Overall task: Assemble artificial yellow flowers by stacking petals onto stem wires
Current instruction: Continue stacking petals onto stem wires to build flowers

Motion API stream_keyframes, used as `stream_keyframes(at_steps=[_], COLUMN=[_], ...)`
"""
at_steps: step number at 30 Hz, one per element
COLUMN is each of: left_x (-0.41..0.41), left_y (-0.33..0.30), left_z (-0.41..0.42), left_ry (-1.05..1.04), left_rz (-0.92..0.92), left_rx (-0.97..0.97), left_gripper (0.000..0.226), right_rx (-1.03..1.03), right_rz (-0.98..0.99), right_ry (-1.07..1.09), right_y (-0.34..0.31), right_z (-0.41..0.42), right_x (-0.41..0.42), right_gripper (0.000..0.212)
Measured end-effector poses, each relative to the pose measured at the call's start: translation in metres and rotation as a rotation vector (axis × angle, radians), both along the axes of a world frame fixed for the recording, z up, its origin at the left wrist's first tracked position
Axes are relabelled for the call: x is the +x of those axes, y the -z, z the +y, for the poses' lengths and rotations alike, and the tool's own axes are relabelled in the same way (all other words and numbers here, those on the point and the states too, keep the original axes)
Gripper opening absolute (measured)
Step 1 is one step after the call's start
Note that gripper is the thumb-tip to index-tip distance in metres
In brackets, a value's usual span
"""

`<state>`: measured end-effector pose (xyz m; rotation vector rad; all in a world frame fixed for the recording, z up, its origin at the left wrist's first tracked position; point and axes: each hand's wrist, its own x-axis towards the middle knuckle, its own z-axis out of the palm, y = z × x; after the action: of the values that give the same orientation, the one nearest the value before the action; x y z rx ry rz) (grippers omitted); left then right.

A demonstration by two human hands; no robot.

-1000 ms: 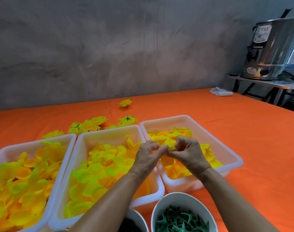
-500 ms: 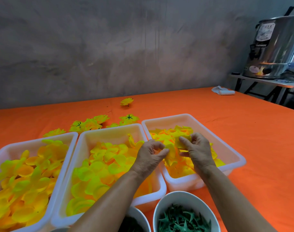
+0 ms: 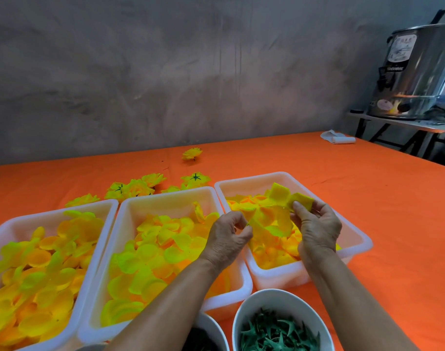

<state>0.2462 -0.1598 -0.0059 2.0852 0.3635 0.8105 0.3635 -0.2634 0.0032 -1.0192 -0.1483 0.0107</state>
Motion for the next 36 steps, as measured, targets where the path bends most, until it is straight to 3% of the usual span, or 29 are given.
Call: stream_keyframes(at_steps=[6,9,16,26,30,36], left_x=[0.001,0.003,0.007,-0.001,-0.002,-0.003], left_y=[0.001,0.003,0.01,-0.005,-0.006,-0.004], left_z=[0.0,0.001,-0.001,-0.004,-0.005,-0.006], left_ry=[-0.018,-0.026,-0.045,-0.066,-0.004,0.046], left_rz=[0.036,0.031,0.114,-0.081,-0.091,-0.057], left_rx=[0.094,0.111,0.29,-0.13,-0.144,-0.101], left_gripper=[0.016,0.017,0.022,0.056,0.031,0.018], right_rx=[0.17,0.164,0.213,-0.167,-0.273,-0.41], right_rz=[0.295,0.297,0.127,-0.229,-0.373,-0.457], right_ry=[0.14,0.175,-0.142,-0.211,-0.322,-0.35], right_y=[0.001,0.0,-0.006,0.005,0.006,0.007], right_z=[-0.003,-0.002,-0.005,0.0,-0.001,0.001], right_x=[0.015,0.016,-0.001,-0.007,-0.011,-0.011], right_gripper=[0.021,0.02,0.02,0.019,0.029,0.048])
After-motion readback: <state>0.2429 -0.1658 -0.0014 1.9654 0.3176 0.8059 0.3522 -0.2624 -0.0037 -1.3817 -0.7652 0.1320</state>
